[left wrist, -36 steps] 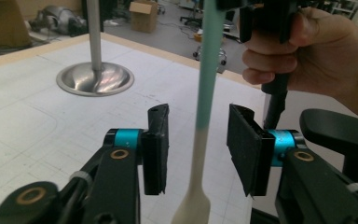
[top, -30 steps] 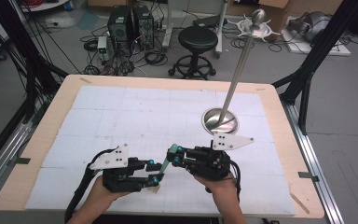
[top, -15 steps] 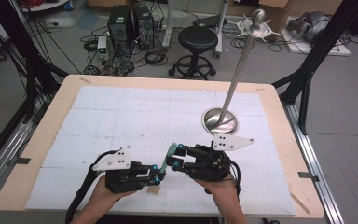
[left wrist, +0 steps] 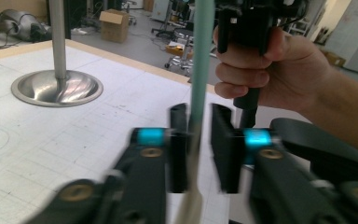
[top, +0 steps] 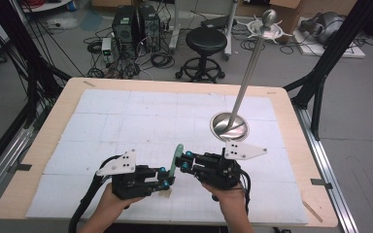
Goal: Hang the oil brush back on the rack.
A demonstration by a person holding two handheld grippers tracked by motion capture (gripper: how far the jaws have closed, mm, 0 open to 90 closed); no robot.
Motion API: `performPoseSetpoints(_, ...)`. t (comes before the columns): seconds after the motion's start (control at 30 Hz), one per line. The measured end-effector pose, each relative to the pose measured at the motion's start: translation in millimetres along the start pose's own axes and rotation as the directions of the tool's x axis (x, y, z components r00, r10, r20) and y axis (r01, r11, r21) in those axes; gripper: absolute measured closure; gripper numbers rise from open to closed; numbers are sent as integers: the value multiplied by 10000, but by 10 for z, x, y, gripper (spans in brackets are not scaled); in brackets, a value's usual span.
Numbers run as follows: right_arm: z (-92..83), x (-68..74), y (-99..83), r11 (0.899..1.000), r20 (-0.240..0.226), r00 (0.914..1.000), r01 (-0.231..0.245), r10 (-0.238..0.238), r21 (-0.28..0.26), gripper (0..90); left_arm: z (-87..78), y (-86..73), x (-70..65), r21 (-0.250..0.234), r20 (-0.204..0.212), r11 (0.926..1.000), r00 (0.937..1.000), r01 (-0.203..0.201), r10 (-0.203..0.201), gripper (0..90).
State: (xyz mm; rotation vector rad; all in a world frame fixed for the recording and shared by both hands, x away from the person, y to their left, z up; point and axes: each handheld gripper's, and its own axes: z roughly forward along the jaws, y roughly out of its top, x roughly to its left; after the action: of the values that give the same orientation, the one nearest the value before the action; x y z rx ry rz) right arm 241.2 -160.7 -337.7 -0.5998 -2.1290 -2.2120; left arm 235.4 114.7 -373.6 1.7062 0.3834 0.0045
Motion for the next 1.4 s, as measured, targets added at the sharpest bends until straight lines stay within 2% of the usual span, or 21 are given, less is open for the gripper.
performPoseSetpoints(0.03,-12,-10,18,10000,112,9999,-12,11,33,831,-18,0,11,32,-167,10000,9998,-91,91,629)
performPoseSetpoints(0.1,-48,-41,65,10000,332,9994,-7,7,-16,831,-80,-8,43,-29,-522,9998,9984,-205,203,556)
performPoseSetpoints(0.23,-140,-106,241,9999,1070,9942,121,-110,-96,831,-265,-45,143,-402,-1217,9992,9925,6,-55,429)
performPoseSetpoints(0.43,-258,-185,544,9991,2045,9781,412,-391,-56,831,-548,-117,255,-836,-1816,9964,9829,137,-287,347)
performPoseSetpoints(0.57,-302,-224,715,9985,2483,9671,541,-550,104,831,-691,-165,303,-939,-2283,9956,9735,-57,-160,292)
performPoseSetpoints(0.67,-327,-273,822,9982,2883,9556,578,-607,185,831,-777,-202,334,-984,-2525,9951,9674,-43,-207,277)
performPoseSetpoints(0.8,-362,-362,957,9984,3287,9427,537,-566,181,831,-884,-255,368,-729,-2800,9973,9596,71,-273,239)
performPoseSetpoints(0.93,-375,-468,1130,9983,3635,9298,561,-579,154,831,-986,-298,399,-829,-3037,9962,9514,279,-519,206)
performPoseSetpoints(1.0,-368,-505,1213,9980,3768,9241,613,-633,173,831,-1024,-318,408,-983,-3058,9945,9498,368,-653,210)
performPoseSetpoints(1.17,-350,-589,1449,9969,4251,9018,749,-773,225,830,-1061,-342,420,-1070,-3114,9930,9468,495,-808,215)
performPoseSetpoints(1.4,-389,-703,1695,9970,4978,8644,777,-709,72,831,-1064,-344,426,-1033,-3143,9935,9461,481,-785,219)
